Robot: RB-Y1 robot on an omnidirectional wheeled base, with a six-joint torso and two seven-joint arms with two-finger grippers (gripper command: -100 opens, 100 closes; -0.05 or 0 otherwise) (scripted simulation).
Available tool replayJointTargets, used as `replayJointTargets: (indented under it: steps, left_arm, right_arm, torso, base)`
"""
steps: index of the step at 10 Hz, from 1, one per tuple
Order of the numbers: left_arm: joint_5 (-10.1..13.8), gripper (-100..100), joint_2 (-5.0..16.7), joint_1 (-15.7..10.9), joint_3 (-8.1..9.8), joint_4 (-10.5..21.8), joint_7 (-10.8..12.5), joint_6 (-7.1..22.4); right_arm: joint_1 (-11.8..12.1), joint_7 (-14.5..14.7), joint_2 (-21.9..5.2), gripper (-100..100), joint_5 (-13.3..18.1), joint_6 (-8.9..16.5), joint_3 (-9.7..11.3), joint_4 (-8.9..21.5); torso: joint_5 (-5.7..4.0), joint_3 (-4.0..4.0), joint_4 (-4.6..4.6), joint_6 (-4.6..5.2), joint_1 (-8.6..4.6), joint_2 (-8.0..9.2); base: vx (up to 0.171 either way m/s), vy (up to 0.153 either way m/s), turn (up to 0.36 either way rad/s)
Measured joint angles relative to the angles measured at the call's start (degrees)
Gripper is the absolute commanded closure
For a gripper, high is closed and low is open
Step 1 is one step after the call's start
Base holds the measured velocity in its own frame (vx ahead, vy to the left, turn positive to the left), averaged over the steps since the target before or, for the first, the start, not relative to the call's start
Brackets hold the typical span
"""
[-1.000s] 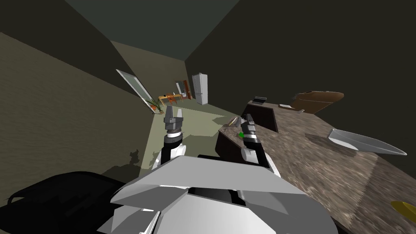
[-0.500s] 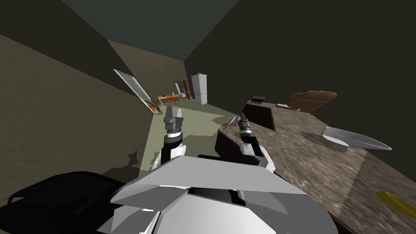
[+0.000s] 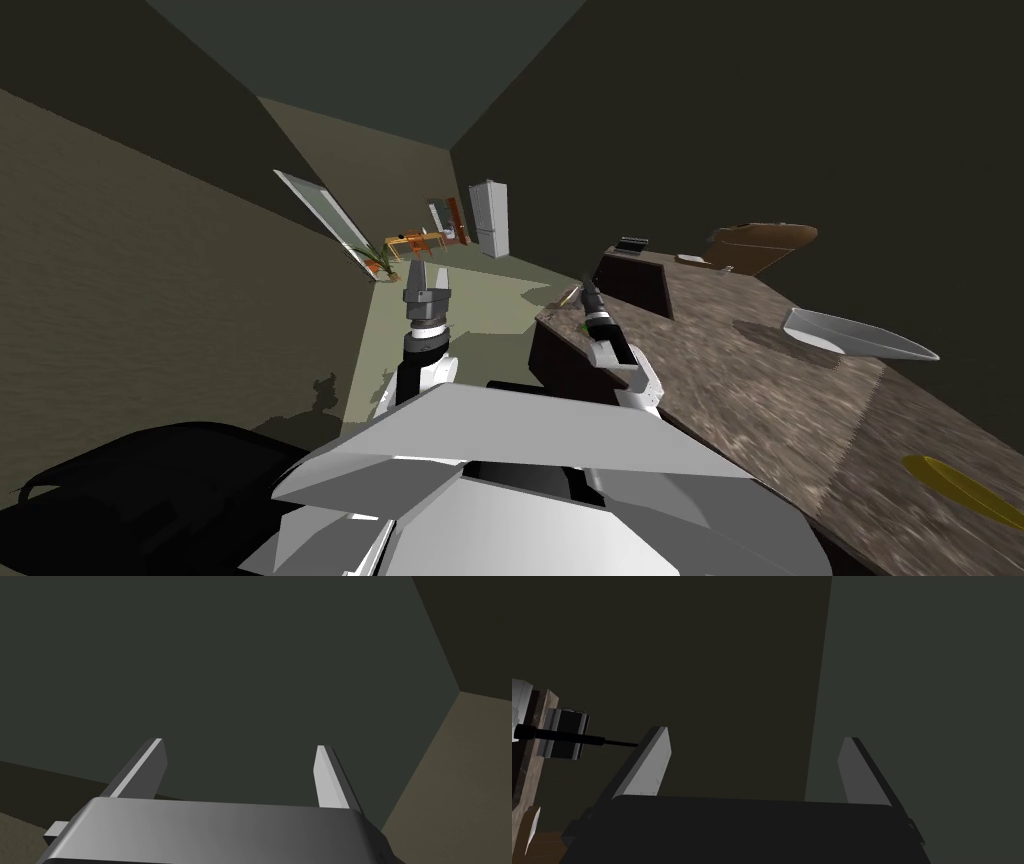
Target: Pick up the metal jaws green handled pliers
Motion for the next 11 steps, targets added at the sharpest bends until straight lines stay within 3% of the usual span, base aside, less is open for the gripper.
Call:
replayJointTargets:
  steps: [11]
  left_arm:
    - [0.00,0,0.00,0.00,0.00,0.00,0.00,0.00]
  right_arm:
    - [-17.33,10.98,-2.18,-100,-0.87,16.62,0.10,13.43]
  torso:
    - [0.02,-0.01,0.00,0.00,0.06,-0.02]
  base:
    - [-0.014,0.013,-0.017]
